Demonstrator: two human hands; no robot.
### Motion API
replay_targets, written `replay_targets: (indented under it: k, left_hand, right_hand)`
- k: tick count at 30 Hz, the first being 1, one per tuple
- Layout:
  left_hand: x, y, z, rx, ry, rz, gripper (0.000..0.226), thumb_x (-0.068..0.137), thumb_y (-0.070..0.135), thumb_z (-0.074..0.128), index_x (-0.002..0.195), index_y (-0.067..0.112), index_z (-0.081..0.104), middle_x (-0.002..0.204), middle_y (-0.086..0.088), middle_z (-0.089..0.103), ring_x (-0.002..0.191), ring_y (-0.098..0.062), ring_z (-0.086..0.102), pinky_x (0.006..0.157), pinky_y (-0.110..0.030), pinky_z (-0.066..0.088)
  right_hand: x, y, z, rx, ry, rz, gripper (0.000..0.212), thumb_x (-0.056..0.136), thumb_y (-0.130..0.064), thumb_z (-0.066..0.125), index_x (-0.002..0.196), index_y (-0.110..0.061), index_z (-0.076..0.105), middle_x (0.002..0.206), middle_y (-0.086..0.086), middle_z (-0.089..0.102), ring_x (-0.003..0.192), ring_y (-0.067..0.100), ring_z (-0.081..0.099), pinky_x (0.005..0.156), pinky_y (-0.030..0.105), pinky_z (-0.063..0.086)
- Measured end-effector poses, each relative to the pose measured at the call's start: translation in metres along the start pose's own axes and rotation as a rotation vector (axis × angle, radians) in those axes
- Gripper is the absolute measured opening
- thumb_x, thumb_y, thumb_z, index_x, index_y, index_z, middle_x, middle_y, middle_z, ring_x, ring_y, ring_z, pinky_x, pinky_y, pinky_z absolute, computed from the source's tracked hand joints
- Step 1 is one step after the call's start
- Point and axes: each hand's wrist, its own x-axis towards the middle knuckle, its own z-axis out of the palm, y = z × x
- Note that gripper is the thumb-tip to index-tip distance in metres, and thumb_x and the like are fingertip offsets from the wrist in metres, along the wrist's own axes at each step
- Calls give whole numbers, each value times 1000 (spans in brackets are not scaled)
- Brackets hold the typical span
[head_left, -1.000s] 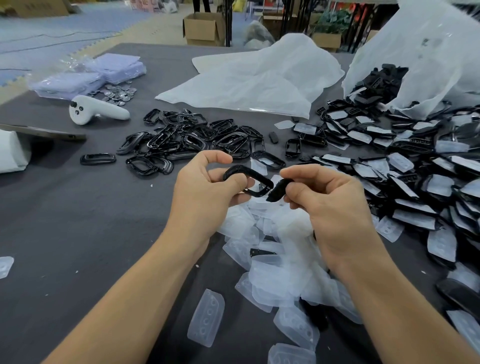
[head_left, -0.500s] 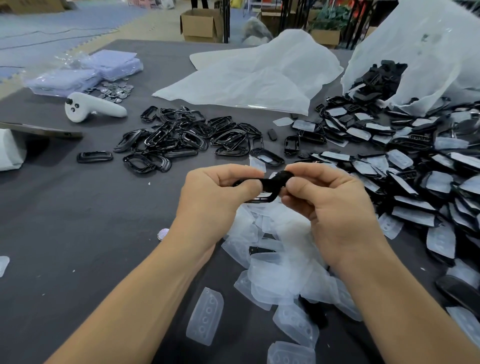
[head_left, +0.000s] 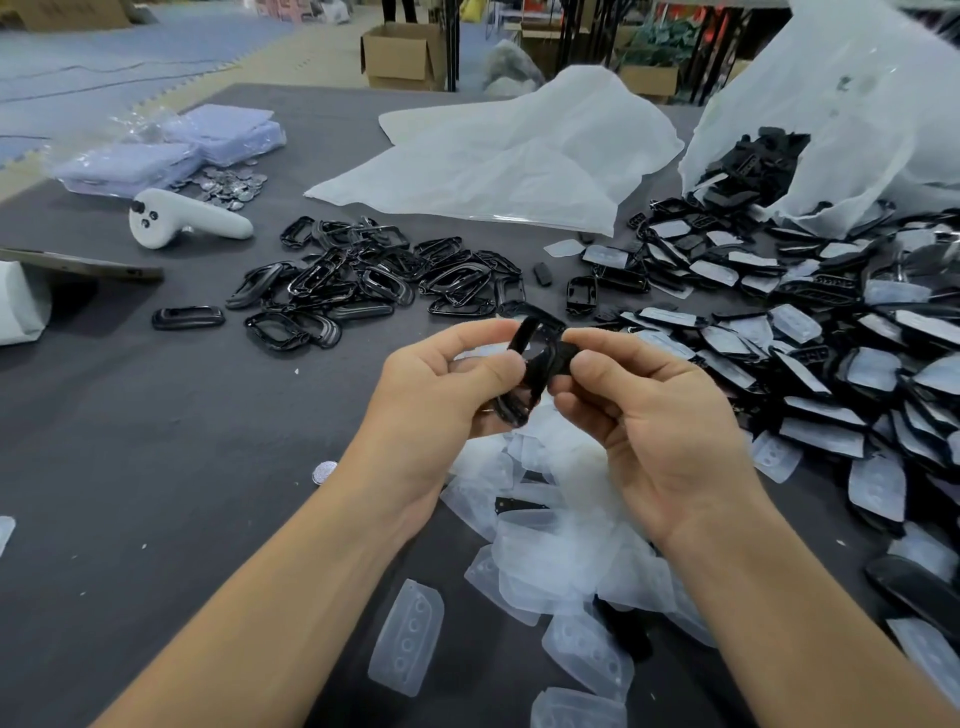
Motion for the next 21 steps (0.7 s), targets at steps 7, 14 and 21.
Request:
replay_targets:
  k: [7,14,21]
  left_hand:
    - [-1,0,3,55,11,39,19,92,0,71,107,9,79,86,-14,79,71,-18,73,65,-25,59]
    - [-4,-1,6,57,19,28,16,92,2,73,104,10,79,80,-11,78,69,-18,75,60,-22,57]
    - [-5,-1,9,150,101,57,20,87,6,80,78,23,83,75,-8,78,60,-14,68,57,-25,56]
  right_hand:
    - [-2,0,0,-89,-103,-11,24,70,-2,75,85,-19,84,72,3,73,64,13,63,66,23,51]
    - [-2,0,-1,-158,-144,-19,35,88,5,66,91,-25,85,81,3,71,70,11,58,76,27,51]
    - [0,-1,-3,-176,-7,25,33,91,4,63,84,-21,85,85,3,77,70,10,59,76,25,52]
